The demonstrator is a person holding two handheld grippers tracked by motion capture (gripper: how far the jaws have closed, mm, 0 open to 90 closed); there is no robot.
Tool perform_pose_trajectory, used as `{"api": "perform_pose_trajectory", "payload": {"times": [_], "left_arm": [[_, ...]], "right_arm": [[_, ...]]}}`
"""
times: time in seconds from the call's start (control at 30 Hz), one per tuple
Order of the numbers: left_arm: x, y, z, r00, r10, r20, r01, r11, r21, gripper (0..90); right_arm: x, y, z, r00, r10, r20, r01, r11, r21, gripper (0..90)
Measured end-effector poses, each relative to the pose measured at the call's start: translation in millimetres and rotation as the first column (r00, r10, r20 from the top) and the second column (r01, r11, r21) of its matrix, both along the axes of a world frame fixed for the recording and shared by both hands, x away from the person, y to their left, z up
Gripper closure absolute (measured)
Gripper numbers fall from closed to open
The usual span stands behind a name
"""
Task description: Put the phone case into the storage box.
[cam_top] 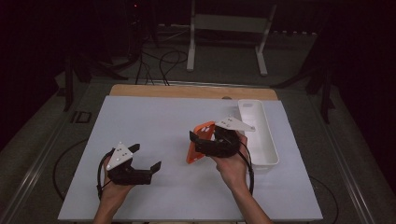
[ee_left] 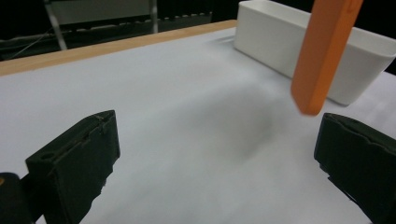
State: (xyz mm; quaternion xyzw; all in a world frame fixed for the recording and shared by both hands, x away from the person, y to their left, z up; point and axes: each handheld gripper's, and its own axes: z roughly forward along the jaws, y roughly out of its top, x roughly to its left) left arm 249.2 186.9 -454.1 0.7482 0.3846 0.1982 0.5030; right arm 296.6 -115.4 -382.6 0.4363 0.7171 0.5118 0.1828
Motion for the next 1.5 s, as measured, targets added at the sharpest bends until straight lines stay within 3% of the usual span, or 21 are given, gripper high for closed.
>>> {"api": "perform_pose_trajectory", "payload": {"times": [0.63,1.5], "left_arm": [[-11.9,37.5,-23.9,0.9977,0.065,0.021,-0.066,0.9973,0.034,0.5],[-15.8,51.9,-34.6,0.9933,0.106,0.045,-0.108,0.9925,0.056,0.5]], "right_arm": [[0.9,-5.5,3.2,0.9999,-0.014,0.01,0.014,1.0,-0.013,15.8],[4.5,-9.1,6.4,0.9994,-0.027,0.02,0.027,0.999,-0.026,15.8]]}}
